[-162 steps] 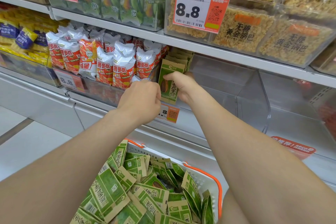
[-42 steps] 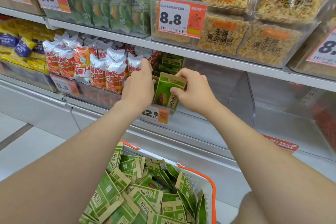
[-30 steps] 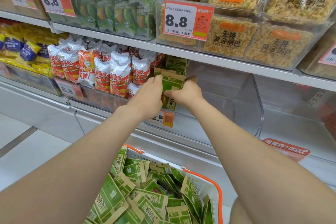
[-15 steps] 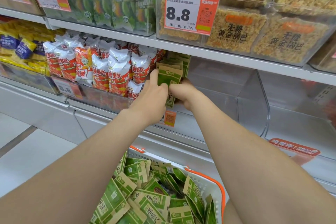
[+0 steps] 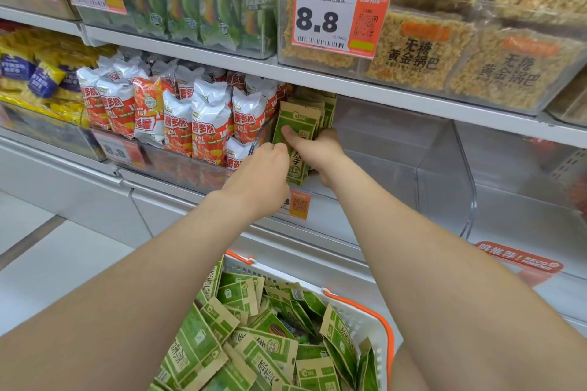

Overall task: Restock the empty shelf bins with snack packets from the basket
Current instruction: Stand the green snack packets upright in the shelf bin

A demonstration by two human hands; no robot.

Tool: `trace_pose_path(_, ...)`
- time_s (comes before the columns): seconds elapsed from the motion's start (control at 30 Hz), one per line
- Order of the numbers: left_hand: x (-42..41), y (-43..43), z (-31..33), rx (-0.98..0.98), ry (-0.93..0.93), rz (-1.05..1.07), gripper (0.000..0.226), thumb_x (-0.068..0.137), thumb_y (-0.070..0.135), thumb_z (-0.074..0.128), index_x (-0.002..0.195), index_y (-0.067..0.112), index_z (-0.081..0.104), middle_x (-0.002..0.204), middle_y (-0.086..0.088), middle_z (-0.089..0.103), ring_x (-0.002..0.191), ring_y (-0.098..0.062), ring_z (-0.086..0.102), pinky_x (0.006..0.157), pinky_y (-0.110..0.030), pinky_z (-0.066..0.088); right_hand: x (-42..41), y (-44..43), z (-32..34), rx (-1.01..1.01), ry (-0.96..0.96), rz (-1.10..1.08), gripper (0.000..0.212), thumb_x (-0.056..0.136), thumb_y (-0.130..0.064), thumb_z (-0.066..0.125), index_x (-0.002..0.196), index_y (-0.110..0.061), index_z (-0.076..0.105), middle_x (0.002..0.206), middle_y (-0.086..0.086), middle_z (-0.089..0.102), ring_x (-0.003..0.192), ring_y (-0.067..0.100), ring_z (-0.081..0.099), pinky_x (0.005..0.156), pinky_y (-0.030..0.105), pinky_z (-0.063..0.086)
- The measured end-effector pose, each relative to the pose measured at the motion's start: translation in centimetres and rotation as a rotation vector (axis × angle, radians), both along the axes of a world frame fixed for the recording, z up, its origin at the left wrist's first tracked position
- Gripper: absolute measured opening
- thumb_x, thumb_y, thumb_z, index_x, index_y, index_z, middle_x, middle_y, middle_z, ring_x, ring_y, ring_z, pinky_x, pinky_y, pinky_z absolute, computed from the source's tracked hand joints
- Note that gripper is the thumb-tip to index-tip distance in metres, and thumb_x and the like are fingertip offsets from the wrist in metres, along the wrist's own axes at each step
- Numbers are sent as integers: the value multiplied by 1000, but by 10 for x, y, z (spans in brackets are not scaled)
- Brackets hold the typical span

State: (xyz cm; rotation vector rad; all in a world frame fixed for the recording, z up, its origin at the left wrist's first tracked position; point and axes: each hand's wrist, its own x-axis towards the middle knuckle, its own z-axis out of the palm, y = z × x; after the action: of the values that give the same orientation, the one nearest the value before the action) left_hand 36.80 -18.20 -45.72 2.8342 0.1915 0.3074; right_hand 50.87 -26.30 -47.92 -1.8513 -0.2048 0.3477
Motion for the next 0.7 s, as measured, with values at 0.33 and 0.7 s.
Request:
trace_pose_path(0.33,0,-1,-2,-7,34,-28,14,97,5,49,87,11,42,88,-7,44,81,-29,45,67,-35,32,7,4,1,-3,-125,-25,132,57,-68,86,159,-23,17,156,2,47,141,25,50,117,46,44)
trace_pose_path(0.7,5,-1,-11,-89,188,-38,30,102,23,26,76,18,39,102,-16,59,105,-36,53,88,-45,46,9,6,8,-1,48,77,136,58,-85,76,163,-19,22,160,-1,47,141,22,52,115,47,46)
